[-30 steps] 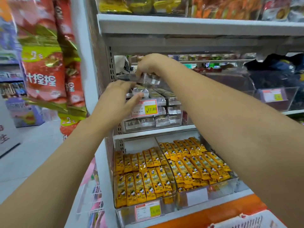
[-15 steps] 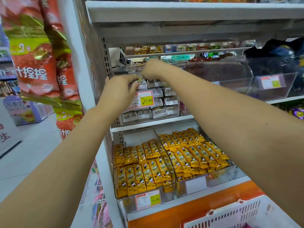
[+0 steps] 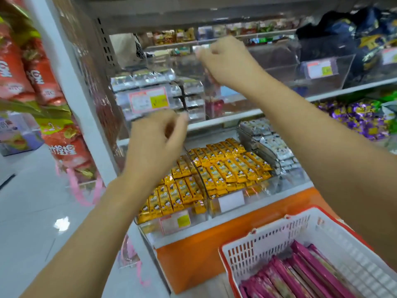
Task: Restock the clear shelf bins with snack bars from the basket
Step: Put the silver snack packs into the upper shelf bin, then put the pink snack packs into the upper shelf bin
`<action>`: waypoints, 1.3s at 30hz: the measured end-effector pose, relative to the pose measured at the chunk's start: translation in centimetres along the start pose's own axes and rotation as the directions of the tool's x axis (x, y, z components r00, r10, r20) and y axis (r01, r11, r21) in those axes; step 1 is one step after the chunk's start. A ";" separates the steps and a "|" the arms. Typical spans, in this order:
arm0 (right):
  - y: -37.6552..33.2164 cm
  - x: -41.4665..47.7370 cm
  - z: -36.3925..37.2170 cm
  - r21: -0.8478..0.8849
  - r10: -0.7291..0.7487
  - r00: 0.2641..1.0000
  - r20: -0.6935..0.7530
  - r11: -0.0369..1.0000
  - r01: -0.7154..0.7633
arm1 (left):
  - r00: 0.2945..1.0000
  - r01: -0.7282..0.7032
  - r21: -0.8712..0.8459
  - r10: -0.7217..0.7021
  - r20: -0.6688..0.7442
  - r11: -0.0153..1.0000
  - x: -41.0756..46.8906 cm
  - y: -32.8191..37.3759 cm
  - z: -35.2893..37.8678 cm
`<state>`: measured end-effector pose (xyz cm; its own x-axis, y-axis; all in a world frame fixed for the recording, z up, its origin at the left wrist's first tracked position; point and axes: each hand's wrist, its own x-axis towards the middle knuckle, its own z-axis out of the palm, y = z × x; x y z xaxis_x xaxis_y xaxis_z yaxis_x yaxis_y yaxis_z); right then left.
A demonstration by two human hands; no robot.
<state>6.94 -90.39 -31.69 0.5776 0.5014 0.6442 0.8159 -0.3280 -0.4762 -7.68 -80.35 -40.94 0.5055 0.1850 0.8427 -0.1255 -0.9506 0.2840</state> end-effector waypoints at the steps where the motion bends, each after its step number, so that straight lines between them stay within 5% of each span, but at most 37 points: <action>1: 1.1 -2.3 -0.5 -0.018 0.005 0.998 0.056 1.000 -0.004 | 0.996 0.012 -0.040 -0.009 0.084 0.999 -1.6 0.9 1.0; 5: 6.0 -11.2 -1.1 -0.060 0.093 0.940 0.327 0.995 -0.077 | 0.885 0.018 -0.102 0.031 0.465 0.995 -7.4 2.7 6.2; 9: 14.1 -18.6 0.7 -0.157 0.276 0.770 0.576 0.961 -0.226 | 0.608 0.103 -0.013 -0.053 0.792 0.995 -12.6 2.3 13.2; 13: 22.6 -25.8 3.2 -0.360 0.505 0.582 0.637 0.863 -0.355 | 0.408 0.134 0.036 -0.089 0.909 0.990 -17.6 2.1 18.3; 20: 32.2 -36.1 6.9 -0.495 0.656 0.340 0.674 0.742 -0.452 | 0.171 0.121 0.189 -0.208 0.963 0.974 -24.7 0.4 23.2; 25: 35.6 -39.5 11.9 -0.419 0.629 0.286 0.723 0.728 -0.543 | 0.113 0.009 0.259 -0.259 0.959 0.966 -27.6 -3.2 25.1; 32: 38.6 -39.6 19.6 -0.387 0.592 0.333 0.733 0.767 -0.512 | 0.088 -0.195 0.208 -0.194 0.977 0.958 -28.8 -6.5 27.8; 39: 40.1 -36.5 22.8 -0.487 0.509 0.070 0.858 0.850 -0.203 | 0.169 -0.196 0.247 -0.215 0.962 0.949 -29.3 -7.4 29.5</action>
<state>17.98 -103.61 -87.90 0.4320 0.5555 -0.7105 0.5894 -0.7702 -0.2437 3.63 -86.08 -81.18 0.9336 -0.0040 -0.3584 -0.0076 -0.9999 -0.0087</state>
